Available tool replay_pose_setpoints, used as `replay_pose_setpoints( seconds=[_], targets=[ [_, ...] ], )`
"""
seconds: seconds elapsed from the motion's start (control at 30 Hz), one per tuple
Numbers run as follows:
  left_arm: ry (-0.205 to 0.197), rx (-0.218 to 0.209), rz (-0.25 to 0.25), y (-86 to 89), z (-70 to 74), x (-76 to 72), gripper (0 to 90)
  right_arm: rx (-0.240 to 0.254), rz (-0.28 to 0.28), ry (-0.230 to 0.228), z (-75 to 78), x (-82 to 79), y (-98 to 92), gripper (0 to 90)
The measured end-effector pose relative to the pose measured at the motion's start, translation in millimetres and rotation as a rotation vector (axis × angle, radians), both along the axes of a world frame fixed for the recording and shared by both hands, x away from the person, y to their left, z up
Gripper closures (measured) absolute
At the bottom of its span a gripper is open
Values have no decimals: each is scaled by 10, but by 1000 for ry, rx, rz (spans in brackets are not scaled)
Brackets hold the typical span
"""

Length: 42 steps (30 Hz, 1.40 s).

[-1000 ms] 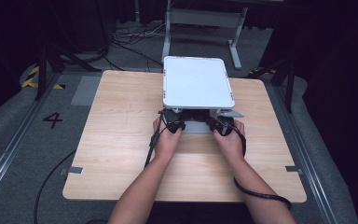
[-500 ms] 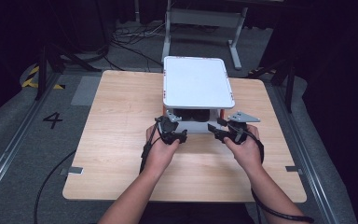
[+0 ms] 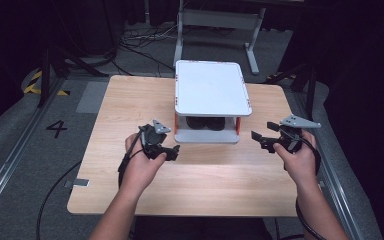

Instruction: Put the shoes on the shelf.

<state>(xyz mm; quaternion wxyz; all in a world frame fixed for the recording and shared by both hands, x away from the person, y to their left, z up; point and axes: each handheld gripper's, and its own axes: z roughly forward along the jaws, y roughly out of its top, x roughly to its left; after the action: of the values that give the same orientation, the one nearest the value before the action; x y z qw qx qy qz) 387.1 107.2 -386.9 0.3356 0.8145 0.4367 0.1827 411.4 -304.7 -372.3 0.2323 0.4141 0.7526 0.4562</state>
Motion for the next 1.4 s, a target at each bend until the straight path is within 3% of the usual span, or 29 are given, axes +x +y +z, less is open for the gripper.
replay_pose_setpoints(
  seconds=[0.1,0.17,0.23,0.27,0.3,0.37,0.47,0.53,0.6,0.73,0.83,0.9,1.0,1.1,1.2,1.23,1.4],
  targets=[
    [18,32,3,203,-57,-18,174,13,-2,16,-26,-53,-136,200],
    [43,61,-11,326,-88,-14,175,-31,4,65,-72,-71,-231,201],
    [110,129,-37,455,-105,-6,175,-73,21,139,-109,-72,-333,217],
    [122,151,-21,513,-103,-2,176,-96,37,155,-132,-67,-394,221],
    [103,154,2,575,-110,1,174,-100,36,157,-160,-64,-454,218],
    [90,145,29,701,-160,7,163,-101,26,155,-232,-55,-581,193],
    [108,106,40,847,-271,1,164,-124,19,127,-340,-61,-714,162],
    [102,112,34,925,-365,-21,165,-131,10,138,-485,-39,-834,157],
    [109,120,10,1016,-460,-12,163,-156,13,181,-623,3,-933,158],
    [94,99,134,1158,-670,61,164,-188,3,150,-847,73,-1037,159],
    [78,63,223,1232,-755,113,162,-171,5,120,-924,86,-1061,159],
    [102,27,254,1256,-794,154,179,-165,30,139,-981,108,-1072,160],
    [99,44,244,1255,-824,178,180,-209,26,168,-1047,132,-1074,164],
    [91,42,217,1258,-881,201,186,-199,11,172,-1068,155,-1073,158],
    [53,16,177,1261,-928,210,160,-176,7,151,-1087,167,-1068,157],
    [40,11,161,1263,-940,216,160,-144,-19,169,-1104,178,-1058,157],
    [34,7,142,1259,-950,230,153,-153,-62,204,-1153,199,-1001,132]
  ],
)
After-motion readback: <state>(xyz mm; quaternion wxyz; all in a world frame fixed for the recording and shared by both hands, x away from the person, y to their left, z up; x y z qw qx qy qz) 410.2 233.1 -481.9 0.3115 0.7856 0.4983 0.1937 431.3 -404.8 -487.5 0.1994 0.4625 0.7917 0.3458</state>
